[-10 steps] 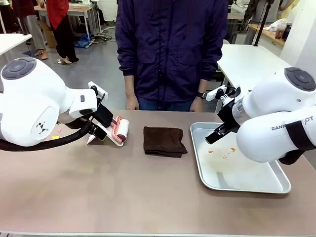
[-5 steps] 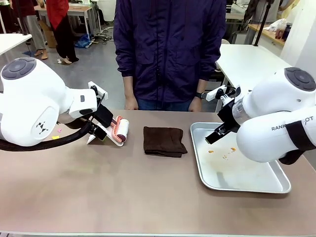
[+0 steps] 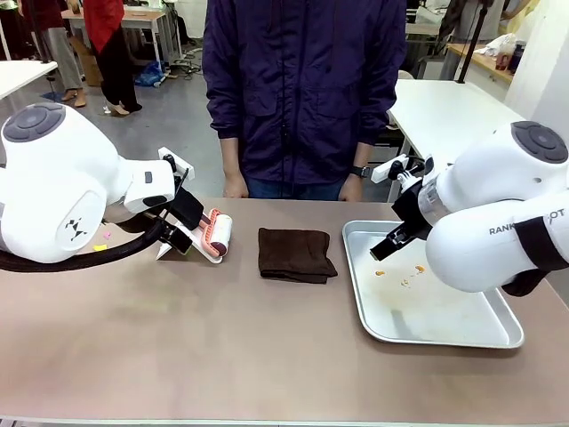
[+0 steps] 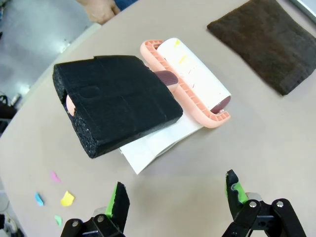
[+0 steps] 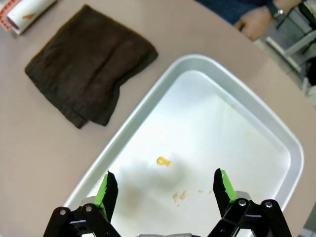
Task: Clean the surface of the table.
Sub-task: Hold the Lint Roller with your left hand and the towel with your right hand.
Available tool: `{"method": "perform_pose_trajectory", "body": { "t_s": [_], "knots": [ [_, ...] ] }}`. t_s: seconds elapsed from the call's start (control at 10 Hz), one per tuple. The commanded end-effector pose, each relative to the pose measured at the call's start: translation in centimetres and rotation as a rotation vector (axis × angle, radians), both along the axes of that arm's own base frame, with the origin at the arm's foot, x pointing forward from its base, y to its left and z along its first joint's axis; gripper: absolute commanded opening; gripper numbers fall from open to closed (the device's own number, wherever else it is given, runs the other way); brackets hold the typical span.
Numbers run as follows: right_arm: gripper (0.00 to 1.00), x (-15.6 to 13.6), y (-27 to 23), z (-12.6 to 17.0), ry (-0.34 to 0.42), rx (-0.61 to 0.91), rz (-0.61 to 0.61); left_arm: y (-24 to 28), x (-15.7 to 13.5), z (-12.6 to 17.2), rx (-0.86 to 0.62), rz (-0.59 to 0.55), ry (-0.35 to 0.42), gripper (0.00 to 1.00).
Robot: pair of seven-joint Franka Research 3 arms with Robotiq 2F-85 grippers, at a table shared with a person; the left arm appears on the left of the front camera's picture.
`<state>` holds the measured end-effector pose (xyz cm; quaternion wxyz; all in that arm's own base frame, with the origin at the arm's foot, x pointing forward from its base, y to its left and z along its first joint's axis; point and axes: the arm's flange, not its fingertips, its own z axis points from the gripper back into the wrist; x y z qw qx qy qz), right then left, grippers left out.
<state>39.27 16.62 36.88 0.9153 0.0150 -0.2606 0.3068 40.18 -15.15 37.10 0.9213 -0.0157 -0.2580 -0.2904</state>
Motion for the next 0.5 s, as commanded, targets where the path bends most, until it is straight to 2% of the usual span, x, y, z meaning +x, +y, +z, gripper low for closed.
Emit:
{"method": "perform_pose_trajectory", "body": {
  "t_s": [0.0,0.1,0.2,0.3,0.4],
  "knots": [
    [1.0,-1.3,0.6,2.2,0.166,0.126,-0.112,-0.1,-2.0,2.6,-0.053,0.128,0.18,1.0],
    [1.0,-1.9,0.7,3.7,0.254,0.205,-0.178,0.2,-3.0,4.1,-0.093,0.198,0.272,1.0],
    [1.0,-2.7,0.5,5.5,0.36,0.287,-0.196,0.6,-4.2,5.9,-0.18,0.231,0.332,1.0],
    [1.0,-3.4,0.0,7.0,0.458,0.39,-0.157,1.5,-4.9,7.4,-0.343,0.203,0.383,1.0],
    [1.0,-3.9,-1.0,8.4,0.52,0.5,-0.16,3.1,-5.4,8.7,-0.53,0.137,0.433,1.0]
  ]
}}
